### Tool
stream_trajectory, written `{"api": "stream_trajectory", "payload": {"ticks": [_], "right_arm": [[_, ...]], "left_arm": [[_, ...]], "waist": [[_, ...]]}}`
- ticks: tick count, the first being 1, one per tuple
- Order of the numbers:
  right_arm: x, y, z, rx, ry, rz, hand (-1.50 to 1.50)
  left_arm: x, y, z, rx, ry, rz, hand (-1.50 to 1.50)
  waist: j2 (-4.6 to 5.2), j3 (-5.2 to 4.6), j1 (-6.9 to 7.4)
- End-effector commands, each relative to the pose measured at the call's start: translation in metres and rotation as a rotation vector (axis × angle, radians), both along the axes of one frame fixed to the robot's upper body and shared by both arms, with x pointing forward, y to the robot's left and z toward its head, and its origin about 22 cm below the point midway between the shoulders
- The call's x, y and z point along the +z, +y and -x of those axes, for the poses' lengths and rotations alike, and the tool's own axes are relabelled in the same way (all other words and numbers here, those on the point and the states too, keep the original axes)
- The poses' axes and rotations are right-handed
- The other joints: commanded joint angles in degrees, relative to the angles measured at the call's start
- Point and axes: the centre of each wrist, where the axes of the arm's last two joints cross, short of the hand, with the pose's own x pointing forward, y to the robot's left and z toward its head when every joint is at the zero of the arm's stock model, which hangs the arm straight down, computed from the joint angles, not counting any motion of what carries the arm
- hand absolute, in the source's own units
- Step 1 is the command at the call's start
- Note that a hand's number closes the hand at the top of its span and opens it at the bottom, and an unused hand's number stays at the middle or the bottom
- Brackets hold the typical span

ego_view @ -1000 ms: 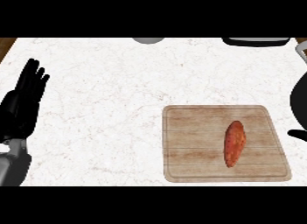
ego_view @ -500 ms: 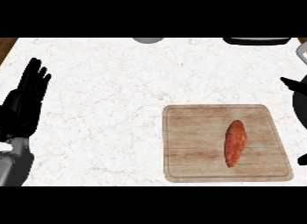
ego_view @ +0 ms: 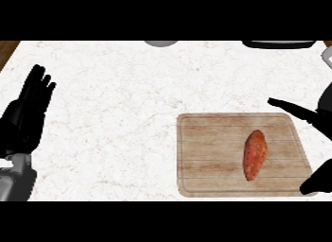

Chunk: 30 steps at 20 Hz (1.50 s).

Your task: Pick the sweet potato from the cutting board and place it in the pot

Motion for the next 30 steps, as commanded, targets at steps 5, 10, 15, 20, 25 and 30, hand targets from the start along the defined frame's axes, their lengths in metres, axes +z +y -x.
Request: {"api": "stream_trajectory", "payload": {"ticks": [5, 10, 15, 20, 25, 30], "right_arm": [[-0.01, 0.031, 0.011, -0.005, 0.046, 0.031, -1.5], [-0.039, 0.05, 0.004, -0.044, 0.062, 0.123, -1.5], [-0.046, 0.035, -0.008, -0.071, 0.049, 0.115, -1.5], [-0.075, 0.047, -0.003, -0.041, 0.053, 0.116, -1.5], [-0.082, 0.049, -0.002, -0.062, 0.08, 0.166, -1.5], [-0.097, 0.032, -0.012, -0.096, 0.082, 0.153, -1.5]], "left_arm": [[0.004, 0.003, -0.002, 0.024, -0.015, -0.012, 0.0], [-0.014, -0.005, -0.002, 0.005, -0.004, 0.003, 0.0], [0.012, 0.019, -0.005, 0.004, 0.013, 0.013, 0.0], [-0.014, -0.002, -0.016, -0.015, 0.0, 0.0, 0.0], [-0.007, 0.002, 0.001, 0.015, -0.007, -0.002, 0.0], [-0.005, -0.001, -0.005, 0.0, -0.007, 0.013, 0.0]], "waist": [[0.02, 0.05, -0.23], [0.12, 0.06, 0.01], [0.09, 0.07, 0.1], [0.14, 0.07, -0.19], [0.06, 0.07, -0.07], [0.08, 0.07, -0.11]]}}
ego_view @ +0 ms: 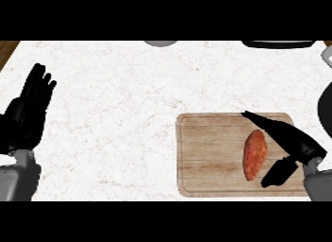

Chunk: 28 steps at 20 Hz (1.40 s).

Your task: Pick the sweet potato from the cutting board and place it in the pot

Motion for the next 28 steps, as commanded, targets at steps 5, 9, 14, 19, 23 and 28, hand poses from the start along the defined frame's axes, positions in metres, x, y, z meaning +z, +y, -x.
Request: {"api": "stream_trajectory", "payload": {"ticks": [5, 9, 14, 19, 23, 28], "right_arm": [[-0.014, 0.009, 0.007, 0.16, -0.065, 0.032, 1.5], [-0.009, -0.002, -0.012, 0.151, -0.064, 0.032, 1.5], [-0.018, 0.025, 0.012, 0.177, -0.067, 0.032, 1.5], [-0.019, 0.001, 0.064, 0.361, -0.098, 0.016, 1.5], [-0.014, 0.001, 0.123, 0.651, -0.085, -0.005, 1.5], [0.024, -0.043, 0.167, 0.665, -0.207, -0.021, 1.5]], "left_arm": [[0.012, 0.014, -0.004, -0.001, 0.009, -0.002, 0.0], [0.005, -0.005, 0.012, -0.007, 0.014, 0.001, 0.0], [-0.004, -0.012, 0.0, -0.016, 0.003, -0.015, 0.0], [0.0, 0.002, 0.006, 0.03, 0.002, 0.012, 0.0], [0.007, 0.027, 0.009, 0.08, 0.019, -0.027, 0.0], [-0.005, 0.028, 0.021, 0.099, 0.028, -0.021, 0.0]], "waist": [[0.01, 0.01, -0.05], [-0.03, 0.0, 0.09], [-0.04, -0.01, -0.23], [-0.46, -0.03, -1.53], [-1.72, -0.03, -5.11], [-1.29, -0.05, -5.6]]}}
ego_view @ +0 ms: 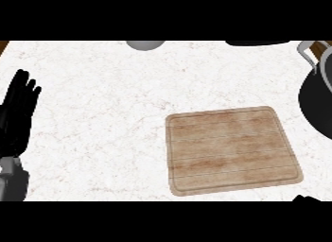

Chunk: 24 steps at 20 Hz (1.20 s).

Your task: Pick the sweet potato from the cutting board and place it in the pot

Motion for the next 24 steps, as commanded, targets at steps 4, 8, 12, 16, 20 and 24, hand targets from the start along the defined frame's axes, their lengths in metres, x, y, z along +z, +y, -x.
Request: {"api": "stream_trajectory", "payload": {"ticks": [4, 8, 12, 16, 20, 24], "right_arm": [[0.039, -0.037, 0.044, -0.117, -0.179, -0.261, 1.5], [0.061, -0.047, 0.056, -0.255, -0.315, -0.453, 1.5], [0.087, -0.079, 0.061, -0.4, -0.461, -0.546, 1.5], [0.113, -0.123, 0.076, -0.509, -0.527, -0.592, 1.5], [0.147, -0.149, 0.078, -0.576, -0.514, -0.609, 1.5], [0.154, -0.178, 0.042, -0.629, -0.447, -0.669, 1.5]], "left_arm": [[0.005, 0.009, 0.01, 0.023, -0.001, -0.011, 0.0], [-0.006, 0.007, 0.012, 0.036, 0.016, 0.002, 0.0], [0.0, 0.007, 0.002, -0.004, -0.016, -0.001, 0.0], [-0.006, 0.001, 0.012, -0.032, -0.01, 0.008, 0.0], [0.017, -0.011, -0.007, -0.048, -0.027, 0.005, 0.0], [0.0, -0.032, -0.007, -0.082, -0.024, 0.0, 0.0]], "waist": [[-0.02, 0.06, -1.14], [0.22, -0.06, -1.14], [0.75, -0.09, 0.3], [0.76, -0.04, 2.45], [1.01, -0.04, 3.19], [1.37, 0.01, 4.78]]}}
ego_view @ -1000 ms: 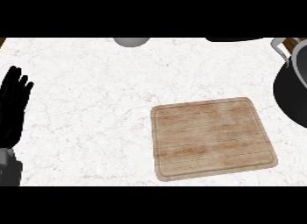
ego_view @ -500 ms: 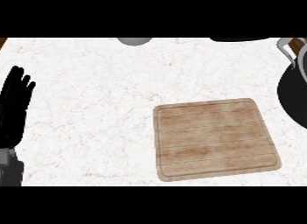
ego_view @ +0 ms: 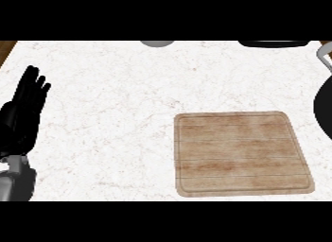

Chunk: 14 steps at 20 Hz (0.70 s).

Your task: Pick the sweet potato from the cutting board and place it in the pot

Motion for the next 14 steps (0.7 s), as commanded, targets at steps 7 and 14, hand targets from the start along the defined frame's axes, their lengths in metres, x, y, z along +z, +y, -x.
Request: {"api": "stream_trajectory", "payload": {"ticks": [7, 14], "right_arm": [[-0.002, -0.045, -0.067, -0.088, 0.08, -0.081, 1.5], [0.003, -0.053, -0.095, -0.286, -0.118, 0.184, 1.5]], "left_arm": [[0.01, 0.021, -0.008, -0.04, 0.004, 0.0, 0.0], [0.005, -0.011, -0.013, -0.063, 0.002, -0.014, 0.0]], "waist": [[0.35, 0.08, 1.95], [0.63, 0.2, 3.15]]}}
